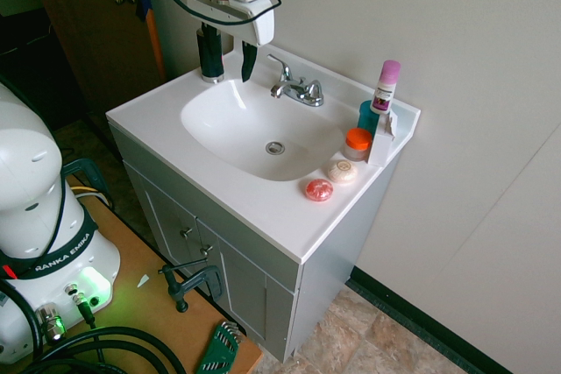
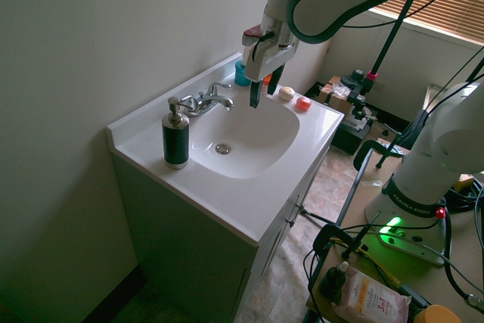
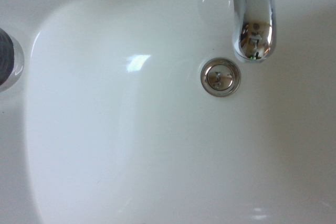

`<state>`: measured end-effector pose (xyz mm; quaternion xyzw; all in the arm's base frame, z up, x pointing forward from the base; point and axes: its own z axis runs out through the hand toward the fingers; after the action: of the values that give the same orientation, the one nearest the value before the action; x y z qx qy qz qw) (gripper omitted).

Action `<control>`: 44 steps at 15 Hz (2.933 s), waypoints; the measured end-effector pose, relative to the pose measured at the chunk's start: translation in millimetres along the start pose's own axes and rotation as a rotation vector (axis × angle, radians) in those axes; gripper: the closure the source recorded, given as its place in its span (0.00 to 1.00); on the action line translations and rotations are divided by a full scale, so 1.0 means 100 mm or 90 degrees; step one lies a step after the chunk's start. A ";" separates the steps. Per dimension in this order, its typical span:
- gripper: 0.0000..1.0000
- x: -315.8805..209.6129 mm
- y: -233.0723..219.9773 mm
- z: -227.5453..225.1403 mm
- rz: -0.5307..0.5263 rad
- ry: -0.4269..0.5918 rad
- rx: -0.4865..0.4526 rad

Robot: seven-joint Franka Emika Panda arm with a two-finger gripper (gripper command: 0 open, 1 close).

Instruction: Turn off the cold water

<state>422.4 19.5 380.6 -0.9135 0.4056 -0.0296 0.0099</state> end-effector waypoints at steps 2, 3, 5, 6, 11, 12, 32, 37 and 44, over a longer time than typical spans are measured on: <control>0.00 -0.01 0.00 0.00 0.006 -0.008 0.003; 0.00 -0.01 0.00 0.00 0.008 -0.011 0.004; 0.00 -0.01 0.00 0.00 0.011 -0.013 0.006; 0.00 -0.01 0.00 0.00 0.011 -0.014 0.007; 0.00 0.03 -0.08 0.02 0.027 -0.014 0.013; 0.00 0.07 -0.12 0.03 0.033 -0.015 0.014; 0.00 1.37 -1.00 0.58 0.196 -0.030 0.009; 0.00 1.45 -0.92 0.79 0.165 -0.040 -0.008; 0.00 1.60 -0.95 0.89 0.112 -0.044 0.006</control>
<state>605.2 -36.3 303.2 -0.8748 0.4835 0.0013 0.0306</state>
